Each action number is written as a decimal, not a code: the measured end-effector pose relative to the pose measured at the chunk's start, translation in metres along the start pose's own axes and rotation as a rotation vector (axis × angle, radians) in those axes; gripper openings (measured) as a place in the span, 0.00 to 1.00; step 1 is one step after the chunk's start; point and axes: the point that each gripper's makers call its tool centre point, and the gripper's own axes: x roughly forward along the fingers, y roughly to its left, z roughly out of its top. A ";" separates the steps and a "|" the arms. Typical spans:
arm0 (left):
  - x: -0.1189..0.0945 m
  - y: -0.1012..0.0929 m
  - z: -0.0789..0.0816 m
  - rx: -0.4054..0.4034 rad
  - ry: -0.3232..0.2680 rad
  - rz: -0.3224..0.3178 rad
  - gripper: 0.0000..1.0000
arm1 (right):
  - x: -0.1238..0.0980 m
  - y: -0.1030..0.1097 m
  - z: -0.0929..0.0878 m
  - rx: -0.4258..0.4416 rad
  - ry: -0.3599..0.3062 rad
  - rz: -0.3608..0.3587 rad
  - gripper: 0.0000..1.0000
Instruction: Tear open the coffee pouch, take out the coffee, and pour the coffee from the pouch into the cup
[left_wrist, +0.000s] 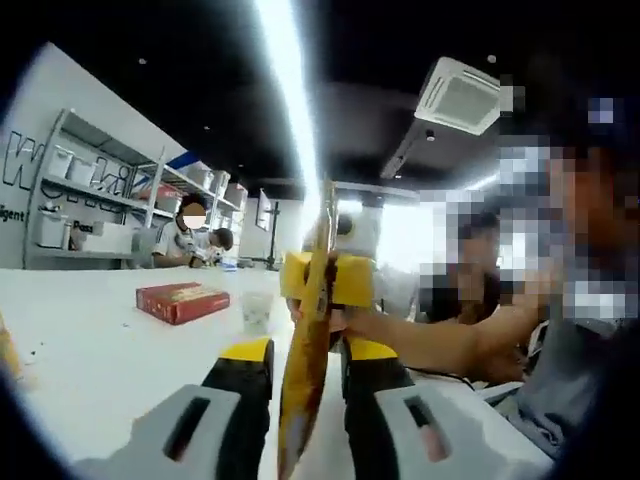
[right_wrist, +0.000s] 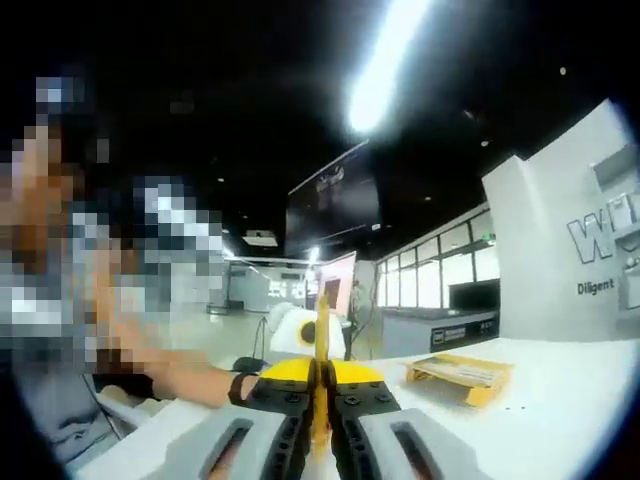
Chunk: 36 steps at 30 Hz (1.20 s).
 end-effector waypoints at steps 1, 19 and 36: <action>0.000 -0.001 -0.001 0.002 0.003 -0.006 0.22 | 0.000 0.000 -0.001 0.001 0.003 0.004 0.06; -0.006 -0.033 0.011 -0.020 -0.034 -0.135 0.15 | 0.000 0.024 0.014 0.022 -0.049 0.084 0.06; -0.006 -0.036 0.009 -0.008 -0.032 -0.144 0.11 | 0.001 0.025 0.015 0.033 -0.068 0.090 0.06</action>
